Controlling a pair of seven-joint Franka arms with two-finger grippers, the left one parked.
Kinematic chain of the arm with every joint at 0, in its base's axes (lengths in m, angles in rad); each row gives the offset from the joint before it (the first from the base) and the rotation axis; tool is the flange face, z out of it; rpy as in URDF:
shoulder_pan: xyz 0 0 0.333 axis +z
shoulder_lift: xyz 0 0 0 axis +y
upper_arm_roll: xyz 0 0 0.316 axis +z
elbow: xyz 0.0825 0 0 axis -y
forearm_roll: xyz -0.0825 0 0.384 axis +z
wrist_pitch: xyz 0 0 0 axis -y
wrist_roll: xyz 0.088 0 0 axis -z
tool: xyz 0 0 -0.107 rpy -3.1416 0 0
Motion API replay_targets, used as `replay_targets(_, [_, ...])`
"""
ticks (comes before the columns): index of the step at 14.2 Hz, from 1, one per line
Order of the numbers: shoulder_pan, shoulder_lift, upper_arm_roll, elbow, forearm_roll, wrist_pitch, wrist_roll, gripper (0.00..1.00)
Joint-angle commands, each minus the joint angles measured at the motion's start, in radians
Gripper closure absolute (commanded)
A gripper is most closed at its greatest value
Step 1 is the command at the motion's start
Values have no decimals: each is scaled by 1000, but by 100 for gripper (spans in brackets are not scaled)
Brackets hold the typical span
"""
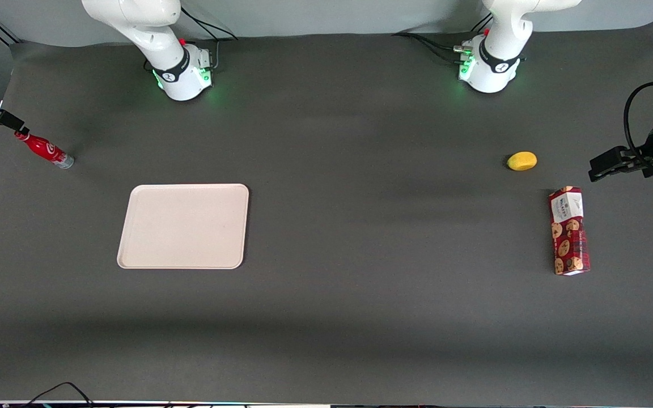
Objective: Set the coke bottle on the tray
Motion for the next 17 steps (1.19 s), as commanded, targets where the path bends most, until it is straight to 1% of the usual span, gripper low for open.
replay_targets(1, [1, 39, -17, -1, -12, 35, -36, 0])
replay_targets(3, [1, 62, -18, 1, 7, 49, -41, 0])
replay_targets(4, [2, 76, -18, -1, 37, 59, -44, 0])
replay_targets(8, [-1, 133, -18, -1, 125, 92, -131, 0])
replay_targets(11, [-13, 134, -19, -8, 128, 99, -137, 0])
replay_targets(13, [-16, 134, -19, -34, 160, 130, -142, 0])
replay_targets(17, [-15, 134, -19, -44, 162, 147, -144, 0])
